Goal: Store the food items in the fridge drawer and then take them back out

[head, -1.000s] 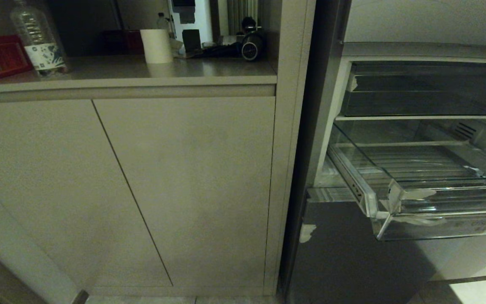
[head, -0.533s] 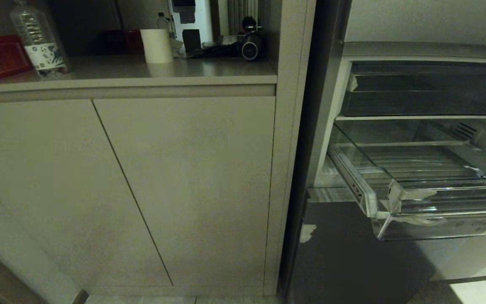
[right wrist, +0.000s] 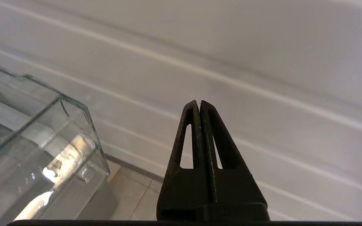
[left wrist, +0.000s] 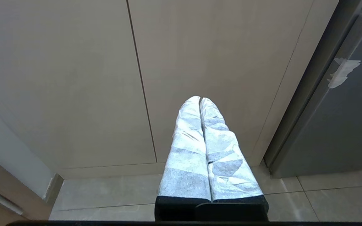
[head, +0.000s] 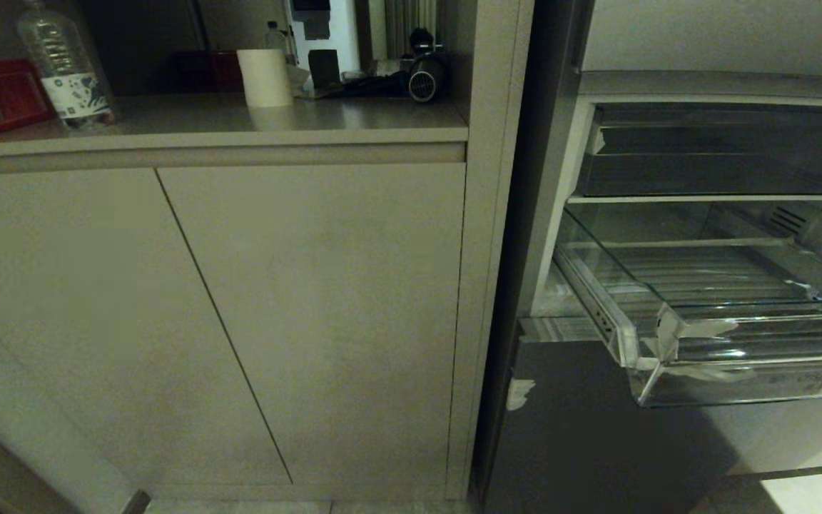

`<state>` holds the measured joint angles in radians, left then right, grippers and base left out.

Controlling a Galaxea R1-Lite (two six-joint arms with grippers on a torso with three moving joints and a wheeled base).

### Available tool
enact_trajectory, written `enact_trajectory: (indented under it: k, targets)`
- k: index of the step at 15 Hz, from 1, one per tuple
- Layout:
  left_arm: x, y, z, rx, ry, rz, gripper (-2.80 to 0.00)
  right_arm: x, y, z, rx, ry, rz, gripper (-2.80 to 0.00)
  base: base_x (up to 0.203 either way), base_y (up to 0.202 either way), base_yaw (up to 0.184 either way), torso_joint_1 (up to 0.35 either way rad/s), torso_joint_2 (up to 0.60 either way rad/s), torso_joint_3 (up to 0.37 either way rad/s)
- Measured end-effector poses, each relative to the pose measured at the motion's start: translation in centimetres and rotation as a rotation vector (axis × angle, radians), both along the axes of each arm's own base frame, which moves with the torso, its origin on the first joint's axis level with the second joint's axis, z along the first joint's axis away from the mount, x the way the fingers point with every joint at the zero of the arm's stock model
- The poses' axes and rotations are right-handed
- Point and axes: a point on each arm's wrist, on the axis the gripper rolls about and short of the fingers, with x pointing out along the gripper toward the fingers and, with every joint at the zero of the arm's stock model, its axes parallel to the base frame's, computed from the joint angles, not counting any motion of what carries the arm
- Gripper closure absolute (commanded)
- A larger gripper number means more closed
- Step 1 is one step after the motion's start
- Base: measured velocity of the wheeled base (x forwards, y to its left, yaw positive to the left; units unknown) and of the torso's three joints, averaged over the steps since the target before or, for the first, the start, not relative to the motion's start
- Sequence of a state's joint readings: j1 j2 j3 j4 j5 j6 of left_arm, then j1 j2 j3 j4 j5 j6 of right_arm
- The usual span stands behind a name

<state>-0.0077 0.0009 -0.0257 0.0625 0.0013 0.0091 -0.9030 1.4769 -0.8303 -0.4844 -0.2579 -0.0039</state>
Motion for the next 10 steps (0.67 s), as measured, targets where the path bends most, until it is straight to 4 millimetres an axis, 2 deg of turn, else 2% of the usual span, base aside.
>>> enact_trajectory:
  k: [5,10]
  targets:
    - [0.0,0.0,0.0,0.000,0.000,0.000,0.00,-1.0,1.7,0.2,-0.006,-0.012,0.064,0.00,0.000,0.000,0.000,0.000,0.00,0.000]
    - [0.0,0.0,0.0,0.000,0.000,0.000,0.00,-1.4,5.4,0.7,-0.037,-0.038,0.165,0.00,0.000,0.000,0.000,0.000,0.00,0.000]
